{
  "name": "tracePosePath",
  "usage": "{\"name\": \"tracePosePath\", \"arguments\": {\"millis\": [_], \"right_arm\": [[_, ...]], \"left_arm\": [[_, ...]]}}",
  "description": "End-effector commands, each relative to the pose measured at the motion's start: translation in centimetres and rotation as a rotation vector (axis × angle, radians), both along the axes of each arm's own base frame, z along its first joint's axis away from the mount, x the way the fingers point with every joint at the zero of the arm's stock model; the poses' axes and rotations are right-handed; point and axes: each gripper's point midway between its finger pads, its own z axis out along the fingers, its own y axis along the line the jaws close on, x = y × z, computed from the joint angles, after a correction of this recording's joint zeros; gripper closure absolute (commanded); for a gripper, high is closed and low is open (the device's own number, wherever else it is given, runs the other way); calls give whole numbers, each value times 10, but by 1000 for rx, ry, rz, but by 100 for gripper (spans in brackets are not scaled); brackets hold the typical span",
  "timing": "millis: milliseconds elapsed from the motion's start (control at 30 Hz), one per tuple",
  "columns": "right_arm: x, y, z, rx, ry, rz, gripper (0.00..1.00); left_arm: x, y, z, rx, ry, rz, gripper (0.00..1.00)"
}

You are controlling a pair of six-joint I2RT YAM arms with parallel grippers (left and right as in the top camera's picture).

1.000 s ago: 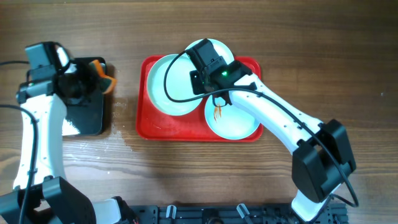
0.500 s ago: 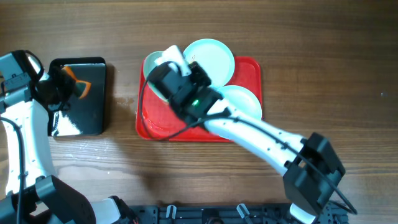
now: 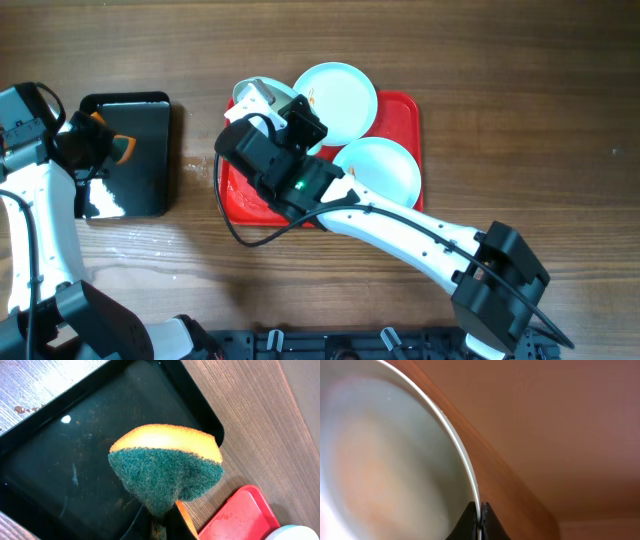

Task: Clean dirty plates on tray and stack at the side
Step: 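Grasp the rim of the top white plate with the right gripper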

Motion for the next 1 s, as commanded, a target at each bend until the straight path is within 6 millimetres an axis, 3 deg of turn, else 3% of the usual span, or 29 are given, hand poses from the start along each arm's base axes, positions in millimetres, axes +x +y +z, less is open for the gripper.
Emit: {"name": "tracePosePath", "arguments": {"millis": [0,100,233,500,633,800,867,900,967], "right_arm": [[-1,-9,34,-55,-81,-39,96],[1,-14,44,-63,-125,-80,96],[1,-12,42,-27,-127,-78,96],[-6,9,2,142,9,18,96],[-8,6,-3,174,16,-8,96],[-10,-25,44,188,-241,-223,96],[-9,-12,43,247,-224,-178,96],[-9,5,30,269,-144,-89,96],[-23,48,-18,269,147,179,96]], "left_arm": [[-1,6,0,11,7,18,96],[-1,6,0,11,7,18,96],[-3,5,-2,8,14,18,96],[-3,5,-3,6,18,18,96],[-3,5,-3,6,18,18,96],[-3,5,-3,6,18,18,96],[-3,5,-3,6,17,18,96],[-3,5,-3,6,17,18,96],[-3,5,-3,6,18,18,96]]}}
